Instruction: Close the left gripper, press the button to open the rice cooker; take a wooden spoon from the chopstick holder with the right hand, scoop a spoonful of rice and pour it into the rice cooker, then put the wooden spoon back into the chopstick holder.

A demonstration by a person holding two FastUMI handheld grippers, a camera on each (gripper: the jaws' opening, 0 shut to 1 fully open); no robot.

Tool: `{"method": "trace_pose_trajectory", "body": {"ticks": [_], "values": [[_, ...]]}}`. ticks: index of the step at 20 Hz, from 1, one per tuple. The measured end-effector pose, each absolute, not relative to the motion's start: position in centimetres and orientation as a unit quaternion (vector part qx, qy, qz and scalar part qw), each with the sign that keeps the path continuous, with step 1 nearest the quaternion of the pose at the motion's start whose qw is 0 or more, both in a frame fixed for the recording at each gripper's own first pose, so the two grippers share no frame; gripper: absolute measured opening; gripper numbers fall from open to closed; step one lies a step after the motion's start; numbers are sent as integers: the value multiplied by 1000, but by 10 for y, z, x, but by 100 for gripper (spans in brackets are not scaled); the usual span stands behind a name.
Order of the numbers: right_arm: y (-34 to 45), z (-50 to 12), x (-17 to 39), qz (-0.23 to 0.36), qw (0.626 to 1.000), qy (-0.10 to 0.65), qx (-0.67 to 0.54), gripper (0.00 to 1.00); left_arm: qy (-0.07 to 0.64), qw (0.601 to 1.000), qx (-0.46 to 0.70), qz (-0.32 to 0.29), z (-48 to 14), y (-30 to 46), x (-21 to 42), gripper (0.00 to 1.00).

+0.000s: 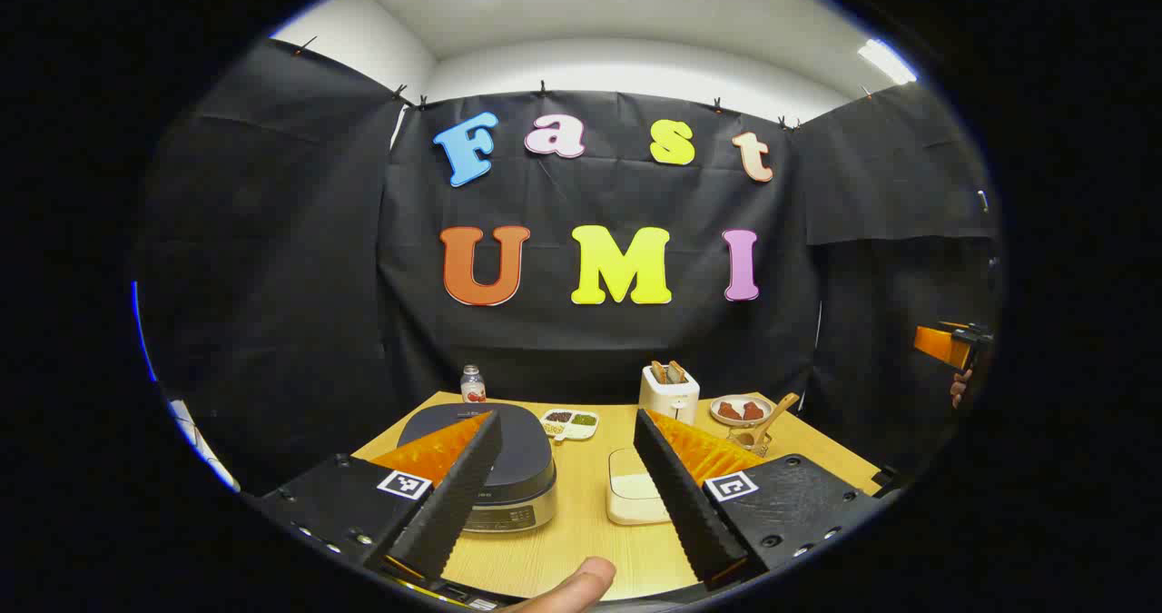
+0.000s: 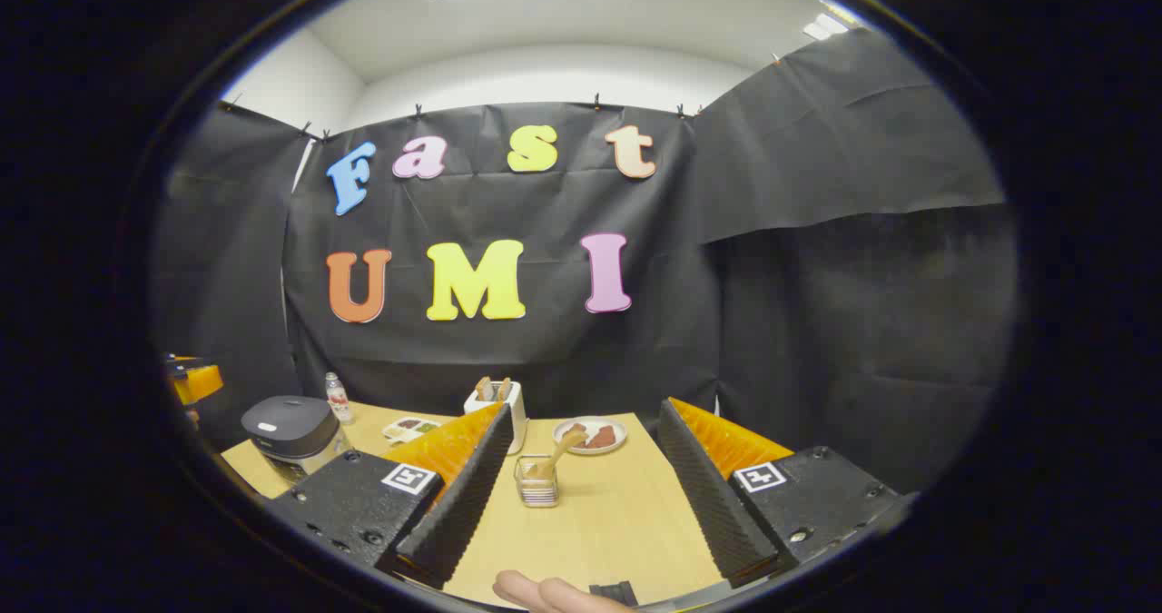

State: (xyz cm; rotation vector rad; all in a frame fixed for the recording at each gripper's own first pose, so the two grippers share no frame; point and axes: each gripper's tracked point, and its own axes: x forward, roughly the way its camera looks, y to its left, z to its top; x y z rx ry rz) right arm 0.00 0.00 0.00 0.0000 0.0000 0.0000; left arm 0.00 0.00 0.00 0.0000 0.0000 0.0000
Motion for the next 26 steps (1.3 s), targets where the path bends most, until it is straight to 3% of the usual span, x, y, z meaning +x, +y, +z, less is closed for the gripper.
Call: {"method": "trace_pose_trajectory", "body": {"ticks": [6,10,11,12,18,20,21,22,23,25,26], "values": [[6,-3,-8,16,1000,3,6,100,-23,998,47,38,10,17,-8,94],[10,0,-17,28,999,-9,17,100,-26,998,47,35,11,8,-12,95],[8,0,-18,28,999,-12,16,100,-20,998,47,29,8,7,-8,91],[8,0,-20,28,999,-15,15,100,-12,999,43,24,3,5,-6,95],[5,-6,-22,28,999,-19,15,100,8,999,23,27,-10,20,8,96],[6,-10,-19,29,999,-16,13,100,17,999,21,24,-17,21,13,92],[5,-11,-18,30,999,-14,13,100,21,1000,18,15,-19,18,16,97],[6,-14,-16,30,999,-12,14,100,24,1000,13,11,-21,17,19,93],[7,-16,-15,31,999,-9,15,100,28,1000,10,3,-22,16,22,66],[6,-24,-13,31,999,-1,17,100,38,999,3,4,-29,21,29,67],[5,-28,-12,28,999,2,18,100,46,999,1,6,-32,23,34,52]]}}
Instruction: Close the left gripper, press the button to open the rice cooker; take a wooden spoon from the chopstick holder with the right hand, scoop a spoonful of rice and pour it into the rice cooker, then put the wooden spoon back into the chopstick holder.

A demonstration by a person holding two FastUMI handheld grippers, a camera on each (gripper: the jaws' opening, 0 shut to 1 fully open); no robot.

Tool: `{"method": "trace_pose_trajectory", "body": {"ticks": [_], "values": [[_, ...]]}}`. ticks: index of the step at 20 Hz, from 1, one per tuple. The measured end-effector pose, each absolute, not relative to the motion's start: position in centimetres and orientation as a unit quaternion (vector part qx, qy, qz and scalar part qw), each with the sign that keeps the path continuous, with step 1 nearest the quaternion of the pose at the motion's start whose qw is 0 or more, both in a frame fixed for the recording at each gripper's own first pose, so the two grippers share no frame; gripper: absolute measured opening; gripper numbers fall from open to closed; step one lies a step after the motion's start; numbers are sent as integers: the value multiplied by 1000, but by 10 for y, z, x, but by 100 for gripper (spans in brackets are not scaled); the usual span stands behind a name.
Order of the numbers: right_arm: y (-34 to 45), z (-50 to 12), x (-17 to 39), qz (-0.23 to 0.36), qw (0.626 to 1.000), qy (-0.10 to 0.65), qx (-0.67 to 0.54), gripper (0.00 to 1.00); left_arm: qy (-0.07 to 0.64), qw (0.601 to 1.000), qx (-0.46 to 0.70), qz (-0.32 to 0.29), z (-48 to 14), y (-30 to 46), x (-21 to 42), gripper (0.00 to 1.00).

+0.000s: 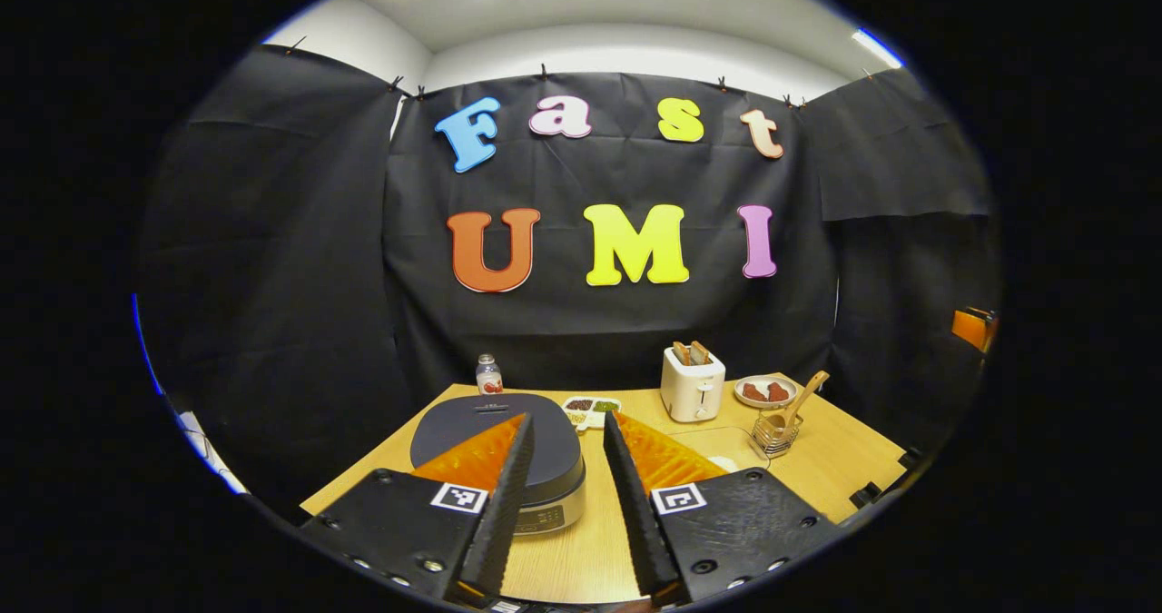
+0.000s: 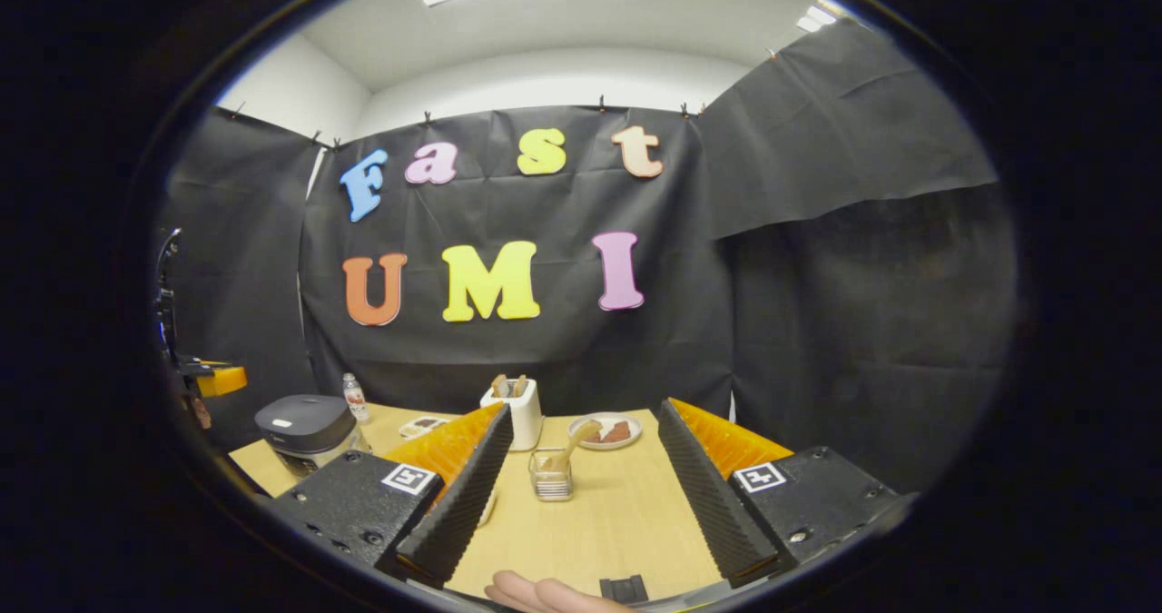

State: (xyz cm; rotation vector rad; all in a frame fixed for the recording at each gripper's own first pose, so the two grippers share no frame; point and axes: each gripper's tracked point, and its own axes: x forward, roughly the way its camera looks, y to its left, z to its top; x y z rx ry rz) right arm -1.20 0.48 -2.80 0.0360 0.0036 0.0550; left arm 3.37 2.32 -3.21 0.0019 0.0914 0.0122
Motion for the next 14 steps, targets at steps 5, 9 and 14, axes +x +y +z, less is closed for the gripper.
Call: {"method": "trace_pose_trajectory", "body": {"ticks": [5,9,14], "values": [[14,-35,-14,45,999,-1,15,100,95,995,-2,36,-62,44,53,0],[12,-43,-13,45,999,1,12,100,145,988,-4,56,-93,58,74,0],[6,-56,-7,37,999,11,2,100,212,974,-18,83,-132,76,102,0]]}}
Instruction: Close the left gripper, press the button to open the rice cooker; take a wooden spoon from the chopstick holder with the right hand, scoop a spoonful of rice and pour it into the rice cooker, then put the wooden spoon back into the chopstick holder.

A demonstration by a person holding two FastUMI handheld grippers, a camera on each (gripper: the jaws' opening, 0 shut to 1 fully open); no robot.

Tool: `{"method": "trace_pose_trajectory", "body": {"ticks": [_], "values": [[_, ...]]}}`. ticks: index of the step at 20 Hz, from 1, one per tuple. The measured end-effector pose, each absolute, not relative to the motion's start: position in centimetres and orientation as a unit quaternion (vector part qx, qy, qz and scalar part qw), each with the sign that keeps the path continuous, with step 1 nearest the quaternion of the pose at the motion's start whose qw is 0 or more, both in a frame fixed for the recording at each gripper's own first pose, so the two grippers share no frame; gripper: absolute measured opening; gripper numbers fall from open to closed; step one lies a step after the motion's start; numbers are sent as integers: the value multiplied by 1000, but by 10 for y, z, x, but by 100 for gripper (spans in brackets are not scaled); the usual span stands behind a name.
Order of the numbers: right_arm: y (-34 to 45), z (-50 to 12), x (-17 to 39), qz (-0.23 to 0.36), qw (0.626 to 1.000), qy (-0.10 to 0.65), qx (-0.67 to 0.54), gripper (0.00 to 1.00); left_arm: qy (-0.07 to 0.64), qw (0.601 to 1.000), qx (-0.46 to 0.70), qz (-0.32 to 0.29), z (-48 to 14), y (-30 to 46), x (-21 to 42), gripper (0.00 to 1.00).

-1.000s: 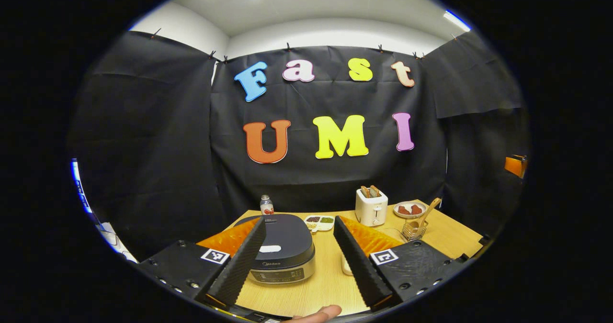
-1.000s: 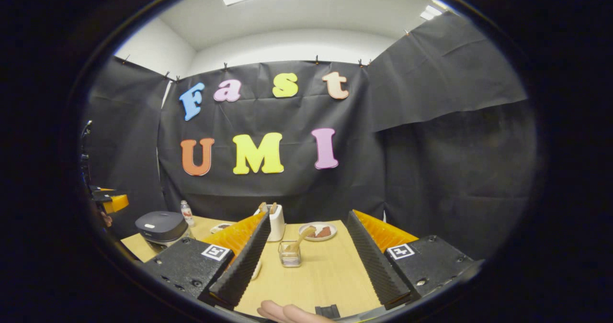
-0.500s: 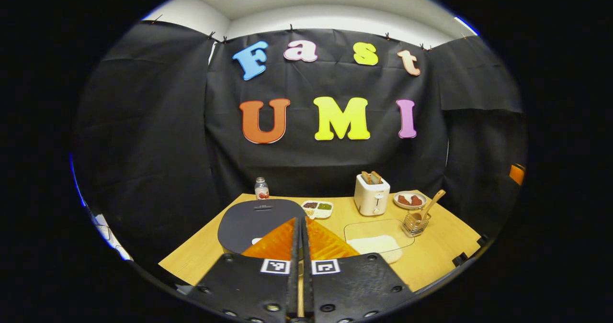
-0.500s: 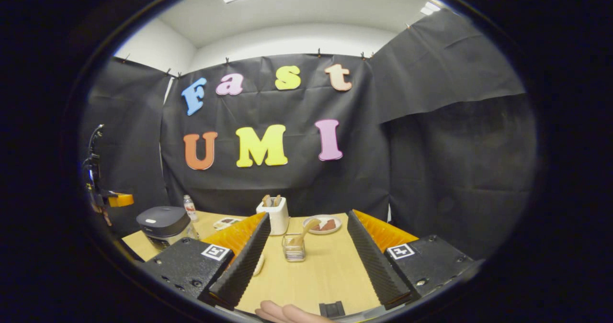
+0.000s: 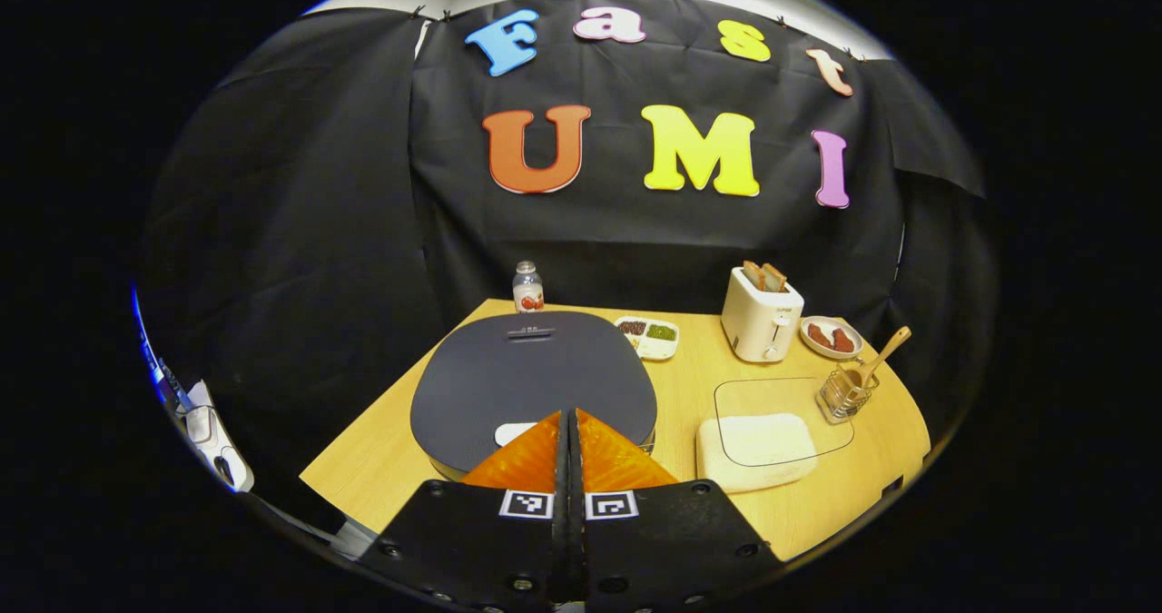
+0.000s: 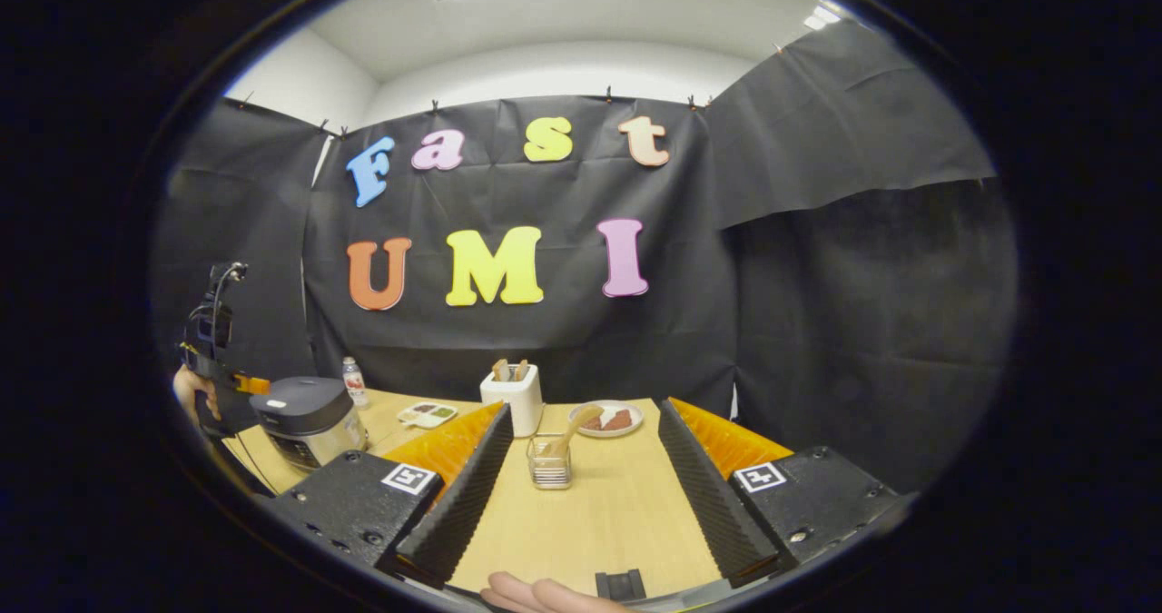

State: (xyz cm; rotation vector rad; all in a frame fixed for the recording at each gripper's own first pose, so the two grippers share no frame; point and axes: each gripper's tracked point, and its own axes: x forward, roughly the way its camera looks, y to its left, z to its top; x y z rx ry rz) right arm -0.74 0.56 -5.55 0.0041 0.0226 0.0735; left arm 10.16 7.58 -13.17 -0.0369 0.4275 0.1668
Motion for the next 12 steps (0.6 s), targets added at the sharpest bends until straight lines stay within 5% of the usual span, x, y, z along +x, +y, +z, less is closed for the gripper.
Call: {"method": "trace_pose_trajectory", "body": {"ticks": [12], "values": [[12,-78,1,39,999,31,-4,100,269,958,-4,100,-170,94,108,0]]}}
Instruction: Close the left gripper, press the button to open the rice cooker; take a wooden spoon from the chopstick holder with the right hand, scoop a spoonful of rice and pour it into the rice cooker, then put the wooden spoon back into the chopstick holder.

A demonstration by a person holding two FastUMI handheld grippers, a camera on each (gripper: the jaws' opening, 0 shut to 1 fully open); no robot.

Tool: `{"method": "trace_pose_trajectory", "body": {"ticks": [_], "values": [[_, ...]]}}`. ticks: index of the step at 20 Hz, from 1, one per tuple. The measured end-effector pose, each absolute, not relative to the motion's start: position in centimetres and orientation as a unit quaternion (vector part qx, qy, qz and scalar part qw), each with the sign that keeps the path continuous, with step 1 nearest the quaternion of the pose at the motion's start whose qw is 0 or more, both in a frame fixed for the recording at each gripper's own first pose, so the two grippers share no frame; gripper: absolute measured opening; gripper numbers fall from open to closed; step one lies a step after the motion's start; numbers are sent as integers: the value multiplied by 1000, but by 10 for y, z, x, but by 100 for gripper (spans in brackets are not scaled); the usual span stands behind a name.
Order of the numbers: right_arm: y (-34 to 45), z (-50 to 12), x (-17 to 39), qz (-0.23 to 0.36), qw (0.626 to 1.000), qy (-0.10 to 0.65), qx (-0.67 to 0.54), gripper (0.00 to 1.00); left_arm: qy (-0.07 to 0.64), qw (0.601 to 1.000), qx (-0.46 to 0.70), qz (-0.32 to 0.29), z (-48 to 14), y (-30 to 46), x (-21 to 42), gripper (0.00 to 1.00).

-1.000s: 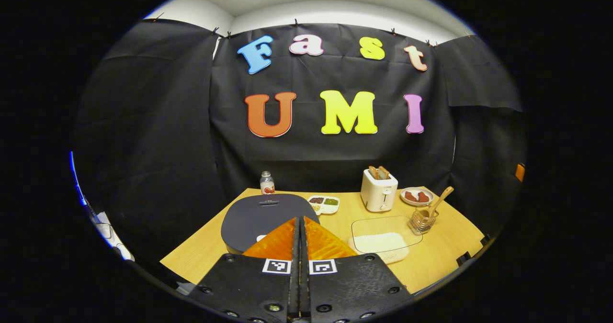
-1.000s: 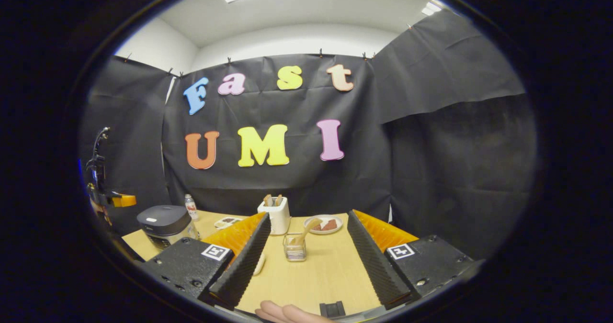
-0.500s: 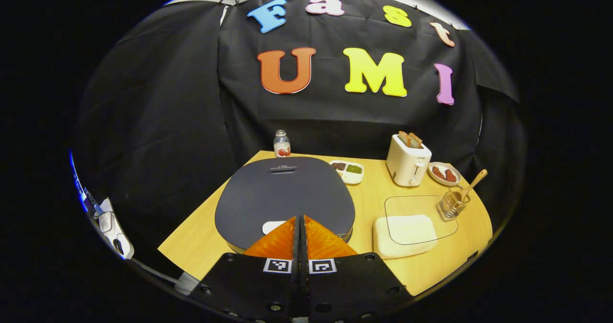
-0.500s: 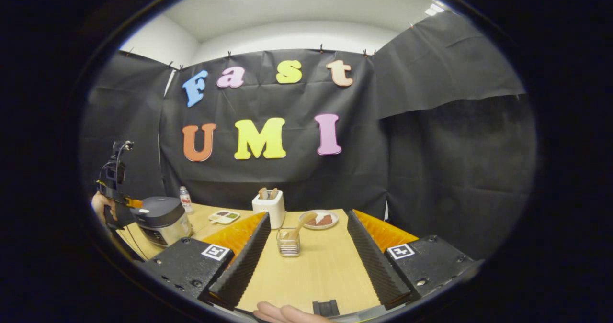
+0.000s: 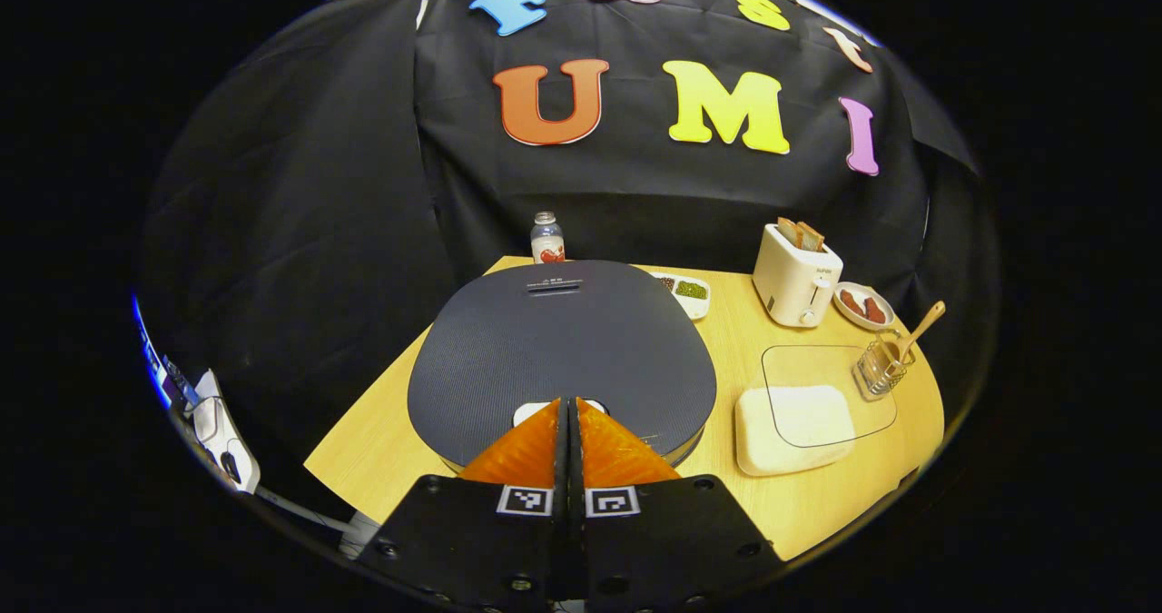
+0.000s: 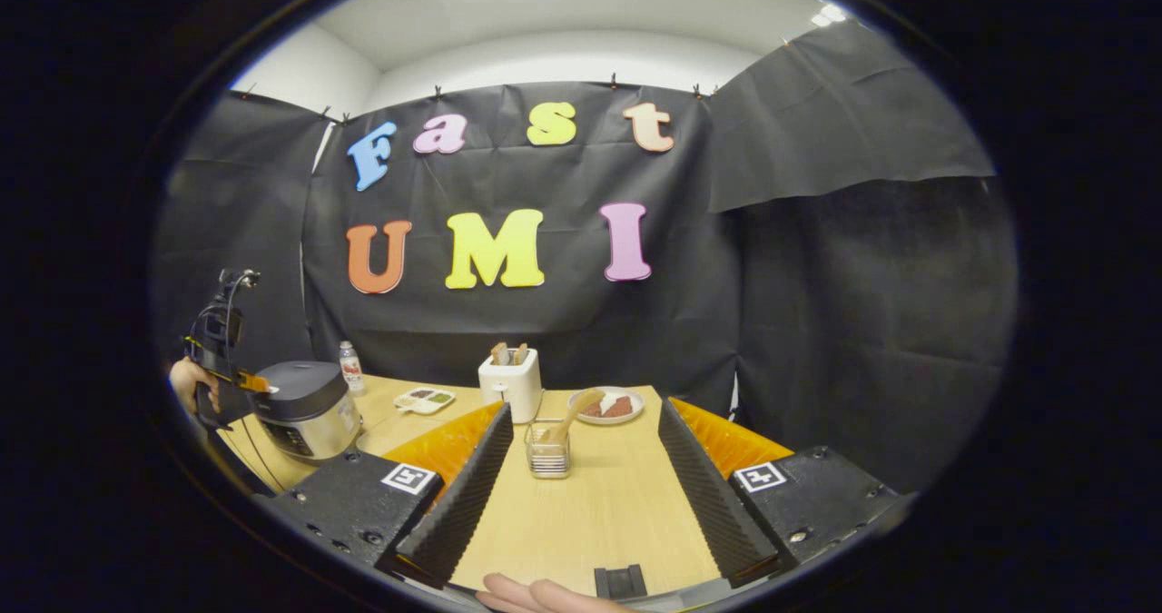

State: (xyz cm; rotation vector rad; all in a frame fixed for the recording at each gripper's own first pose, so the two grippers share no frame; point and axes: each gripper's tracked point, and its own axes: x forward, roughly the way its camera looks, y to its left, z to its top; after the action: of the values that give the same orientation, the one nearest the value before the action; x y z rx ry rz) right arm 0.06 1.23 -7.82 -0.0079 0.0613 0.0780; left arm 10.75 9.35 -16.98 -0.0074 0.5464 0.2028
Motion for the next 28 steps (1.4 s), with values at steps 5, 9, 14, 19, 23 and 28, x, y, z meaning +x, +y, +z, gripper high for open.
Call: {"method": "trace_pose_trajectory", "body": {"ticks": [5,9,14,19,23,28], "values": [[19,-89,1,48,998,44,2,100,274,956,-7,106,-168,94,107,0],[10,-100,7,36,998,50,-6,100,240,963,-1,127,-154,97,103,1],[3,-119,29,17,997,71,8,100,126,976,18,175,-91,102,83,46],[21,-127,64,54,996,65,18,100,65,983,28,167,-64,84,43,96],[32,-143,100,66,995,71,28,100,55,992,5,115,-69,49,16,96],[38,-177,152,50,995,76,29,100,45,996,-1,72,-74,22,-19,96]]}}
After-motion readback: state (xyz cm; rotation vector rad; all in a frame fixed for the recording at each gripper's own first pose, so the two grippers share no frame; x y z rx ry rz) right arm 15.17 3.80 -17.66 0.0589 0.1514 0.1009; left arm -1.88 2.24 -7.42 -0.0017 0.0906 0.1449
